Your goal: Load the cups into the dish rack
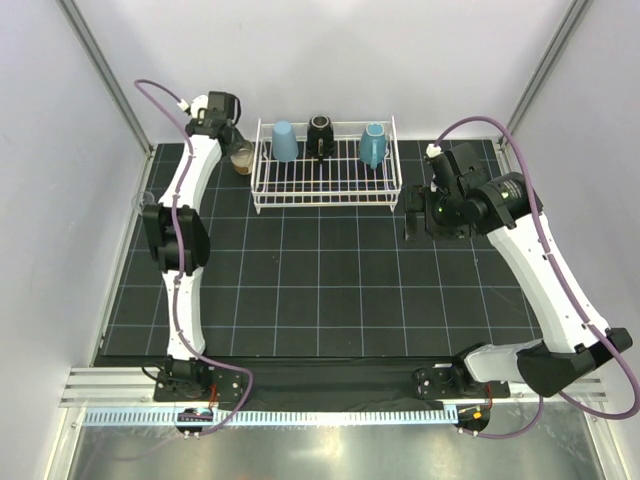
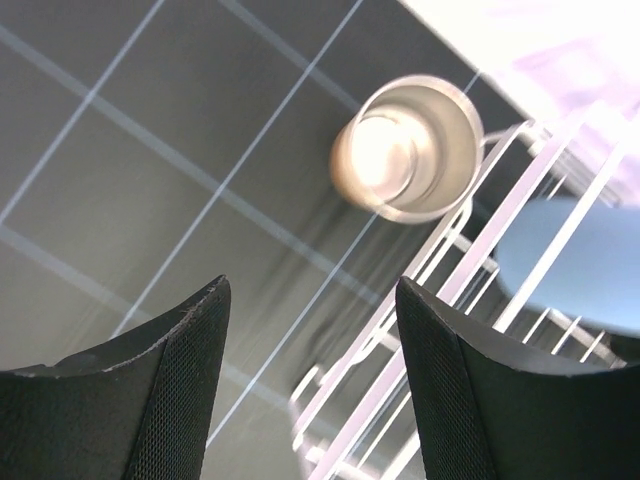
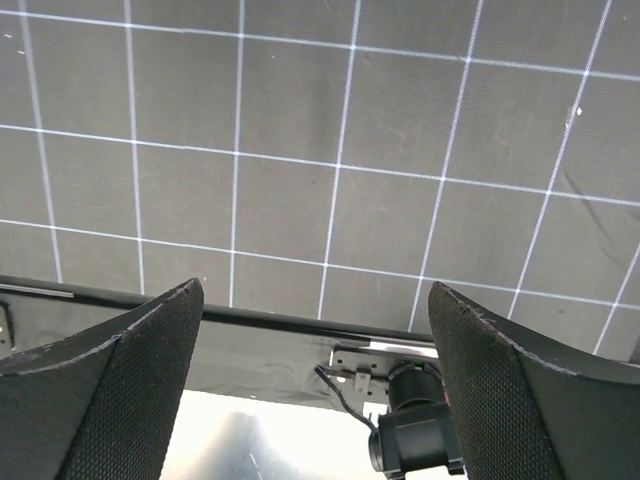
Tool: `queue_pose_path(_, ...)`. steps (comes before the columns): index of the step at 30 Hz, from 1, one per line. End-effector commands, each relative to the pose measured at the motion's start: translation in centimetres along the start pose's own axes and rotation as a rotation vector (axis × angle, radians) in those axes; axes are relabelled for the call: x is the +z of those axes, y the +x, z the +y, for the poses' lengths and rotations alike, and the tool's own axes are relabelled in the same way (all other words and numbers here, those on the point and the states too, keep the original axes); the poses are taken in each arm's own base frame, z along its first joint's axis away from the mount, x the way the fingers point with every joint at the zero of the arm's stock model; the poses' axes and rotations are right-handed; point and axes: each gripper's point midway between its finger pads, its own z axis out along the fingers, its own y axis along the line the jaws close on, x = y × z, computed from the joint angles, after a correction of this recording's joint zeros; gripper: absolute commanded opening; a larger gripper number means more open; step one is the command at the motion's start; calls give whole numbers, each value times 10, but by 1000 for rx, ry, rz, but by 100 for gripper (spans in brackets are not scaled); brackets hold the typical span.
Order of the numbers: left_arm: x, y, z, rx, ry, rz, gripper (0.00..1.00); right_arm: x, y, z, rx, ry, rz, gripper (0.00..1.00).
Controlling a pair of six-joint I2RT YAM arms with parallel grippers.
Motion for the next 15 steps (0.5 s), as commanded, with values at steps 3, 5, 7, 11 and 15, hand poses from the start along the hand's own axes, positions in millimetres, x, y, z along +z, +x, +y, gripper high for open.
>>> queue_pose_path(3,10,-35,-31,-134,96,-121,65,-9,13,2,-29,-31,81,98)
queue_pose_path(5,20,-31,-31,-153,91,-112,65,-8,11,4,-27,-44,74,100)
queue_pose_path(7,30,-25,-33,-175,88,-106,65,-8,8,4,-26,-46,69,100)
queue_pose_path(11,43,-21,-33,-205,86,-102,65,-5,6,2,-16,-47,72,100)
queue_pose_path(15,55,-16,-30,-245,72,-93,65,-2,6,0,-10,-43,85,100)
